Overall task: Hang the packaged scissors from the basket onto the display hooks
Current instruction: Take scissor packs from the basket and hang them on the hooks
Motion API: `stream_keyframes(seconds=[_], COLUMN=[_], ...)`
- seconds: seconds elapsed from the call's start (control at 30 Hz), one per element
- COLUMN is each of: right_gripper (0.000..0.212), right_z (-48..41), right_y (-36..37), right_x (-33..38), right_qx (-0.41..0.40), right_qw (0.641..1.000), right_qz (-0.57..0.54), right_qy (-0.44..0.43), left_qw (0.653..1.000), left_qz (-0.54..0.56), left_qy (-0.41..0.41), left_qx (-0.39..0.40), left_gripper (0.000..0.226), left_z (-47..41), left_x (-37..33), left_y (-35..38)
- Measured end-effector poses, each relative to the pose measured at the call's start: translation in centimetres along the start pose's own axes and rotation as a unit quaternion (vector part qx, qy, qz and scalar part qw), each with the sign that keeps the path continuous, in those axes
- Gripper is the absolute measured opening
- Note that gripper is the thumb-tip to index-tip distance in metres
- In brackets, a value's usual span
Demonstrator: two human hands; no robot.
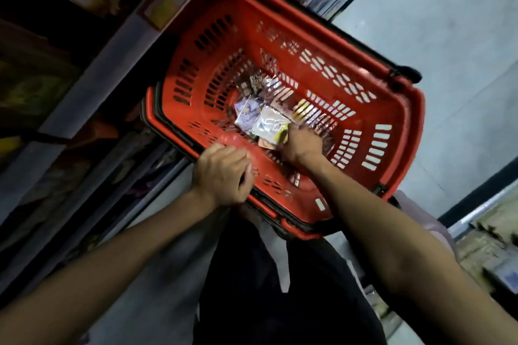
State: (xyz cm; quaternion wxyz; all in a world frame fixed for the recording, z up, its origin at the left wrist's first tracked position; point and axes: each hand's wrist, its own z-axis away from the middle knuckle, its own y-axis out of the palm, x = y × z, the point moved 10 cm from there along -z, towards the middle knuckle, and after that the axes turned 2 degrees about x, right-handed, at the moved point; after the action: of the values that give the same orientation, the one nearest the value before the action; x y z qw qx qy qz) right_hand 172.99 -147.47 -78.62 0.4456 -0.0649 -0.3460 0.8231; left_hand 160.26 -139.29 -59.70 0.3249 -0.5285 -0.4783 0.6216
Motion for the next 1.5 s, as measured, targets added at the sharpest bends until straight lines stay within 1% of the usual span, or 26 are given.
stream_keyframes(seconds=[0.17, 0.33, 0.5, 0.57, 0.7, 0.77, 0.87, 0.9, 0.97, 1.0, 1.07, 1.13, 1.17, 1.2, 1.23, 1.27, 1.3, 1.33, 1.37, 1.4, 1.43, 1.47, 1.5], right_gripper=[0.054, 0.071, 0.075, 0.071, 0.047, 0.039, 0.030, 0.025, 0.025, 0.027, 0.034, 0.038, 0.042, 0.045, 0.047, 0.045, 0.042, 0.043, 0.050, 0.056, 0.057, 0.052, 0.047], right_z=[-2.6, -3.5, -2.7, -2.5, -1.5, -0.6, 1.2, 1.9, 3.2, 4.0, 5.5, 7.2, 8.1, 8.9, 9.5, 9.9, 10.2, 10.5, 10.6, 10.7, 10.5, 10.4, 9.7], right_y=[2.2, 3.8, 3.9, 3.3, 1.4, 0.5, -0.5, -1.1, -2.3, -3.1, -4.2, -5.5, -6.2, -6.7, -6.9, -6.9, -6.6, -6.4, -6.4, -6.8, -7.1, -7.6, -8.0], right_x=[1.6, 1.1, 2.3, 2.6, 2.4, 1.4, 0.3, 0.0, -0.4, -0.6, -0.7, 0.3, 1.1, 2.1, 3.3, 4.5, 5.5, 6.2, 6.5, 6.4, 6.1, 5.6, 5.1], right_qx=[-0.022, -0.034, -0.014, -0.008, -0.005, -0.002, -0.002, -0.010, -0.035, -0.047, -0.063, -0.081, -0.089, -0.092, -0.084, -0.066, -0.042, -0.019, -0.006, -0.003, -0.004, -0.010, -0.026], right_qw=[0.997, 0.992, 0.997, 0.998, 0.999, 0.999, 0.984, 0.977, 0.962, 0.954, 0.945, 0.949, 0.951, 0.952, 0.951, 0.952, 0.951, 0.948, 0.940, 0.929, 0.924, 0.928, 0.941], right_qz=[0.063, 0.113, 0.074, 0.063, 0.041, -0.035, -0.171, -0.206, -0.265, -0.291, -0.319, -0.304, -0.296, -0.292, -0.290, -0.288, -0.288, -0.295, -0.318, -0.345, -0.359, -0.350, -0.316], right_qy=[-0.036, -0.036, -0.026, -0.024, -0.018, 0.020, 0.055, 0.056, 0.052, 0.049, 0.041, 0.012, -0.007, -0.030, -0.058, -0.084, -0.105, -0.120, -0.128, -0.130, -0.129, -0.128, -0.119], left_qw=[1.000, 1.000, 0.999, 0.999, 0.999, 1.000, 0.997, 0.994, 0.979, 0.964, 0.919, 0.867, 0.838, 0.810, 0.783, 0.762, 0.751, 0.743, 0.736, 0.732, 0.739, 0.754, 0.770], left_qz=[0.005, 0.017, 0.037, 0.041, 0.030, 0.020, 0.012, 0.021, 0.054, 0.085, 0.178, 0.278, 0.330, 0.378, 0.421, 0.455, 0.477, 0.489, 0.493, 0.481, 0.456, 0.425, 0.403], left_qy=[0.000, -0.007, -0.011, -0.011, -0.013, -0.019, -0.050, -0.073, -0.150, -0.201, -0.300, -0.364, -0.388, -0.407, -0.420, -0.426, -0.429, -0.436, -0.452, -0.474, -0.491, -0.498, -0.494], left_qx=[-0.001, -0.005, -0.009, -0.016, -0.016, 0.004, 0.061, 0.080, 0.127, 0.151, 0.183, 0.196, 0.193, 0.188, 0.183, 0.175, 0.157, 0.134, 0.108, 0.088, 0.069, 0.053, 0.035], left_gripper=[0.026, 0.028, 0.026, 0.027, 0.029, 0.029, 0.023, 0.028, 0.045, 0.052, 0.073, 0.099, 0.104, 0.096, 0.077, 0.053, 0.035, 0.027, 0.023, 0.022, 0.023, 0.025, 0.025], left_z=[0.6, 0.4, 0.5, 0.5, 0.7, 0.5, 0.5, 0.4, -0.1, -0.4, -1.0, -2.0, -2.7, -3.4, -4.0, -4.4, -4.8, -4.9, -4.6, -4.1, -3.6, -3.1, -2.8], left_x=[0.2, 0.2, 0.3, 0.3, 0.3, 0.3, 0.5, 0.7, 1.3, 1.9, 2.9, 3.5, 3.6, 3.6, 3.4, 3.2, 3.3, 3.8, 4.6, 5.8, 7.1, 8.5, 9.6], left_y=[0.6, 0.8, 0.8, 0.6, 0.6, 0.9, 1.5, 1.6, 1.5, 1.6, 2.4, 3.5, 4.1, 4.6, 5.1, 5.6, 5.9, 6.2, 6.2, 6.1, 5.4, 4.4, 3.1])
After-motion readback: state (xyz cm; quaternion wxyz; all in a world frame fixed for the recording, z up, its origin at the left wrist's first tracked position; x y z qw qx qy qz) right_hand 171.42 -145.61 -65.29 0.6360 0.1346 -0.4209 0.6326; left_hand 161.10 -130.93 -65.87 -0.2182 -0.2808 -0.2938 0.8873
